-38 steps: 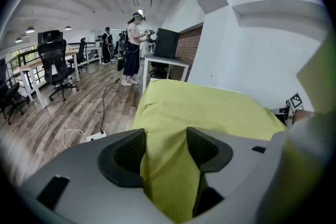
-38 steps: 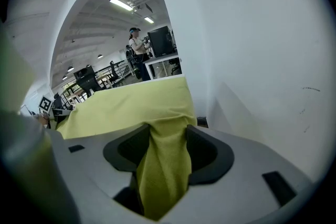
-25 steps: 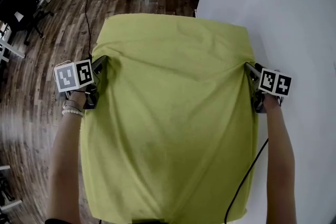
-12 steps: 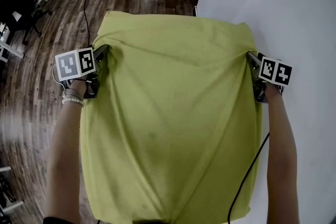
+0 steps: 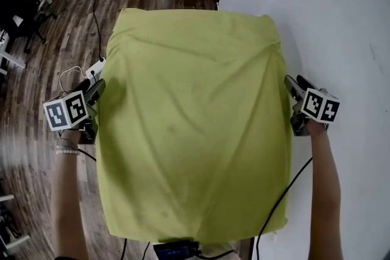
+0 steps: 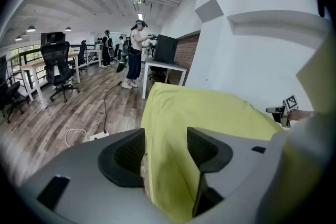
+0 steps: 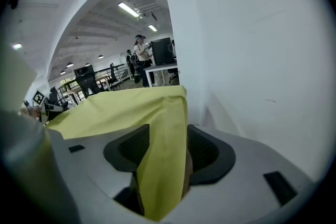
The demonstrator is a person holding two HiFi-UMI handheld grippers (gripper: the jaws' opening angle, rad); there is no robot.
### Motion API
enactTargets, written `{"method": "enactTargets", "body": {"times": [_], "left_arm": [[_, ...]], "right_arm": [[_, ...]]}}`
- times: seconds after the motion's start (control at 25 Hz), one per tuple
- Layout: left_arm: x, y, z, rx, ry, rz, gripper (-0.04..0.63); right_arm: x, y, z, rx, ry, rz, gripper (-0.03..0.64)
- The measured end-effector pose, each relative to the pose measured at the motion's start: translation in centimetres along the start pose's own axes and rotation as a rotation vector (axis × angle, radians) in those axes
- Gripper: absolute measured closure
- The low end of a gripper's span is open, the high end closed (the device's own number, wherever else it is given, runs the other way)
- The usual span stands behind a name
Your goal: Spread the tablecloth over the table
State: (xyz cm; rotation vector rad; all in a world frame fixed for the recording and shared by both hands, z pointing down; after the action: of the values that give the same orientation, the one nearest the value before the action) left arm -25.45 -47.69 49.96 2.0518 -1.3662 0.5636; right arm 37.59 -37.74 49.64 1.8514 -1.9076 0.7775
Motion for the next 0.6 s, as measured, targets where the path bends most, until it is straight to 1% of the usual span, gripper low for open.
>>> {"method": "enactTargets", "body": {"times": [0.08, 0.16, 0.28, 0.36, 0.48, 0.6], "left_arm": [[-4.6, -0.3, -3.0, -0.014, 0.008, 0.005, 0.328], [-8.9, -1.0, -6.0, -0.020, 0.020, 0.011, 0.328], [-14.6, -2.7, -9.8, 0.023, 0.057, 0.018, 0.328], [-18.1, -3.8, -12.0, 0.026, 0.071, 0.020, 0.328], [-22.8, -5.1, -15.6, -0.022, 0.072, 0.025, 0.328], [-26.5, -6.1, -19.9, -0.067, 0.089, 0.034, 0.328]], "right_arm": [[-4.3, 0.6, -2.5, 0.019, -0.009, 0.028, 0.383], [-8.6, 1.2, -4.7, 0.016, -0.012, 0.041, 0.383], [-14.6, 1.8, -7.8, 0.005, -0.005, 0.057, 0.383], [-18.3, 2.1, -9.6, 0.014, -0.002, 0.064, 0.383], [-23.3, 2.6, -12.7, 0.052, 0.001, 0.076, 0.383], [-27.8, 3.3, -16.6, 0.082, 0.023, 0.083, 0.383]]}}
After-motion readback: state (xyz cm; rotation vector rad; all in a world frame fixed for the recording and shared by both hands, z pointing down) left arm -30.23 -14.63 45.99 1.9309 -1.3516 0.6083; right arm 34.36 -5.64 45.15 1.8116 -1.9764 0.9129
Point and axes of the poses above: the fingertips, and each gripper's own axes: x forward along the fingers, y to its left, z out of its top, the point moved 6 cm from there along -x, backward along the fingers, and after that the axes turned 3 degrees about -x, right-handed, at the moved point
